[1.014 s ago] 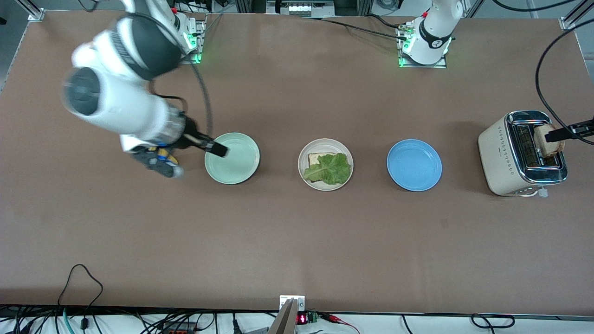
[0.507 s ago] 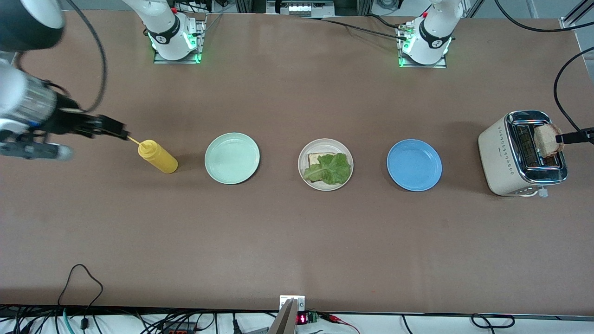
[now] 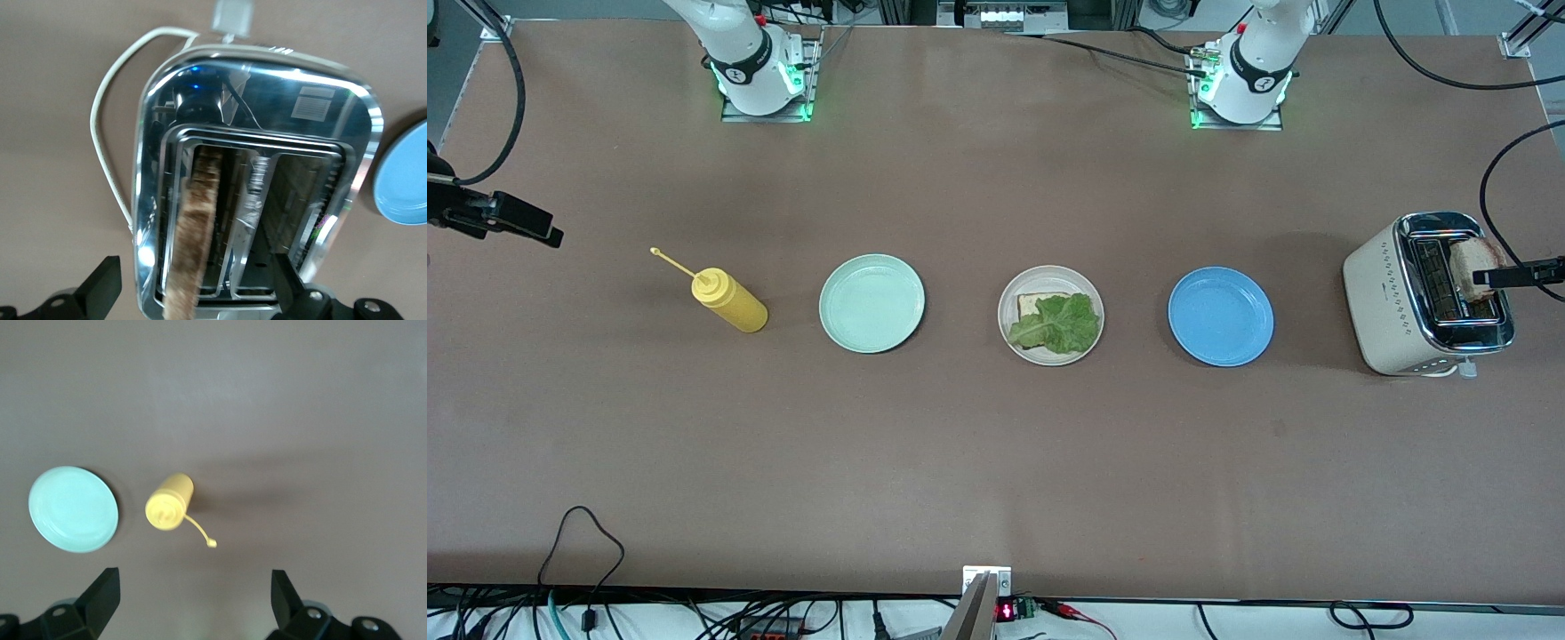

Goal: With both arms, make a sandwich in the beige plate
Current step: 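Withdraw the right gripper while the left gripper reaches the toaster bread, then grasp the toasted bread slice and lift it out with the left gripper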

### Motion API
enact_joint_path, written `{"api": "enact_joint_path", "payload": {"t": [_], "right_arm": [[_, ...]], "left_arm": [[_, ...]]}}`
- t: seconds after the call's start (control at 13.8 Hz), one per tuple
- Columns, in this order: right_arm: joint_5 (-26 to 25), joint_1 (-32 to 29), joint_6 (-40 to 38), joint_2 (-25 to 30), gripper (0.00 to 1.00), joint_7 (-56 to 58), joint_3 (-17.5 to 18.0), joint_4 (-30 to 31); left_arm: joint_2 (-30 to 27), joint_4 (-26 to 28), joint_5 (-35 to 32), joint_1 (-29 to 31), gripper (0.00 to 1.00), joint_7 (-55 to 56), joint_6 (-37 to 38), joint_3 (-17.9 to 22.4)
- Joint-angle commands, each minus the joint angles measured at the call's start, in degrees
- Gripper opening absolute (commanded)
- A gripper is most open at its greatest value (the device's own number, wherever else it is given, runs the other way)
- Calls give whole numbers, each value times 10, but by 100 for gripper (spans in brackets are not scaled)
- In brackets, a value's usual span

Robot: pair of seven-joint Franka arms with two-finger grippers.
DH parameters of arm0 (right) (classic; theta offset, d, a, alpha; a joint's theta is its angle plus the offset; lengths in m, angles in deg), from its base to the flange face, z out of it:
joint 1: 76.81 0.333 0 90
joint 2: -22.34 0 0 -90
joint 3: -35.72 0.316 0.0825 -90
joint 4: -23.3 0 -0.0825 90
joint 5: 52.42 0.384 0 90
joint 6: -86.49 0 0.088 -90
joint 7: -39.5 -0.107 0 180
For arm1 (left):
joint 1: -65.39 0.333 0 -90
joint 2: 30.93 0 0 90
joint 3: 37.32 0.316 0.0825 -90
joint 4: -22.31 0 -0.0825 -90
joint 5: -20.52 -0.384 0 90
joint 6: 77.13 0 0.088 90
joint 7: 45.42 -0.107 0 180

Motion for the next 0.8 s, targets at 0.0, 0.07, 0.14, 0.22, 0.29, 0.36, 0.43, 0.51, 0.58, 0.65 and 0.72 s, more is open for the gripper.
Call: {"api": "enact_joint_path", "payload": {"t": [0.0,0.07,0.14,0.22,0.29,0.36,0.43,0.51,0.58,0.65,0.72], "right_arm": [[-4,0,-17,3,100,4,3,4],[-4,0,-17,3,100,1,4,4],[-4,1,-17,3,100,0,5,4],[-5,2,-17,5,100,3,7,4],[-6,4,-17,5,100,3,8,4],[-6,4,-16,5,100,5,8,4],[-6,6,-14,5,100,5,8,4],[-8,9,-13,5,100,4,9,4],[-9,15,-14,5,100,4,8,4],[-19,20,-14,5,100,0,9,5],[-33,28,-14,5,100,-4,9,7]], "left_arm": [[13,-6,11,13,97,-17,1,-7],[13,-6,11,13,86,-17,3,-7],[14,-6,11,11,71,-17,6,-7],[14,-6,11,8,58,-16,11,-8],[14,-7,9,6,47,-15,11,-8],[13,-8,8,6,37,-15,11,-9],[13,-10,6,6,29,-15,11,-10],[13,-10,6,7,22,-16,12,-11],[13,-10,6,7,16,-16,12,-10],[12,-12,6,7,10,-17,12,-11],[11,-14,5,7,5,-17,13,-11]]}}
